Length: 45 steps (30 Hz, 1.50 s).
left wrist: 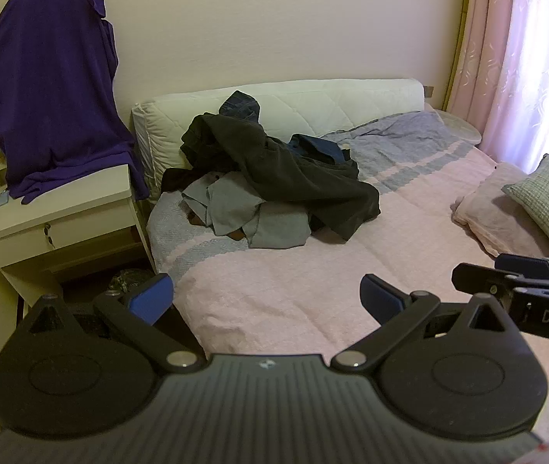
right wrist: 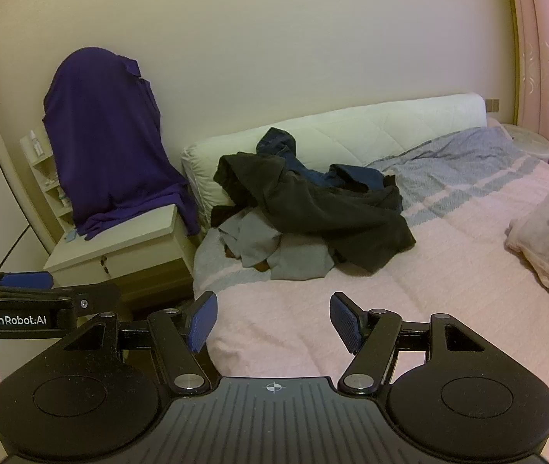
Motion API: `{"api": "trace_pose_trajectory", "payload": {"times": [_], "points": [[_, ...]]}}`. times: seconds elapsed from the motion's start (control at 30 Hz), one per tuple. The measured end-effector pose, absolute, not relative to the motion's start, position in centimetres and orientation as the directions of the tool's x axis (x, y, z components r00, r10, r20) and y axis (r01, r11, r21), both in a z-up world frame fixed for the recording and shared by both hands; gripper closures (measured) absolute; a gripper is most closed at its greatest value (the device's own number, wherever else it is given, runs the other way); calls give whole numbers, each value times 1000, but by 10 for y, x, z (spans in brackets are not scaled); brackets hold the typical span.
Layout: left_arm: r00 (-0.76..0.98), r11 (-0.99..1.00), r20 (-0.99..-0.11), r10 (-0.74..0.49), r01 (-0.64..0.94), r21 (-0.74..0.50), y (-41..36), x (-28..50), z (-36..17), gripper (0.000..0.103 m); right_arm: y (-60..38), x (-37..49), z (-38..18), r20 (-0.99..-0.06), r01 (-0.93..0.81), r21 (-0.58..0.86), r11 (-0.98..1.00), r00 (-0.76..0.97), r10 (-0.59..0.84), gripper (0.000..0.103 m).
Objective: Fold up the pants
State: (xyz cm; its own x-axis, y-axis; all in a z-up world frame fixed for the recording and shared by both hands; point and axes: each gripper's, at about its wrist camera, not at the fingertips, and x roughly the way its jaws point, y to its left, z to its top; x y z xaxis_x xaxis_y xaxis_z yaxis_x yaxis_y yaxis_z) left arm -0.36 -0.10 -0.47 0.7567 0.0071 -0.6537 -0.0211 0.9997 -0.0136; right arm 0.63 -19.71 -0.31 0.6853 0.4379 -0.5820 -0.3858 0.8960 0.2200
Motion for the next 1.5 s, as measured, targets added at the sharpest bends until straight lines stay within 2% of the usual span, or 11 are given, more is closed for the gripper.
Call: {"api": "trace_pose_trajectory", "payload": {"times": [1.5], "points": [[749, 999, -661, 36, -37, 13, -24, -9, -1, 2, -223, -1, -6, -578, -403, 265, 876, 661, 479, 41]]}}
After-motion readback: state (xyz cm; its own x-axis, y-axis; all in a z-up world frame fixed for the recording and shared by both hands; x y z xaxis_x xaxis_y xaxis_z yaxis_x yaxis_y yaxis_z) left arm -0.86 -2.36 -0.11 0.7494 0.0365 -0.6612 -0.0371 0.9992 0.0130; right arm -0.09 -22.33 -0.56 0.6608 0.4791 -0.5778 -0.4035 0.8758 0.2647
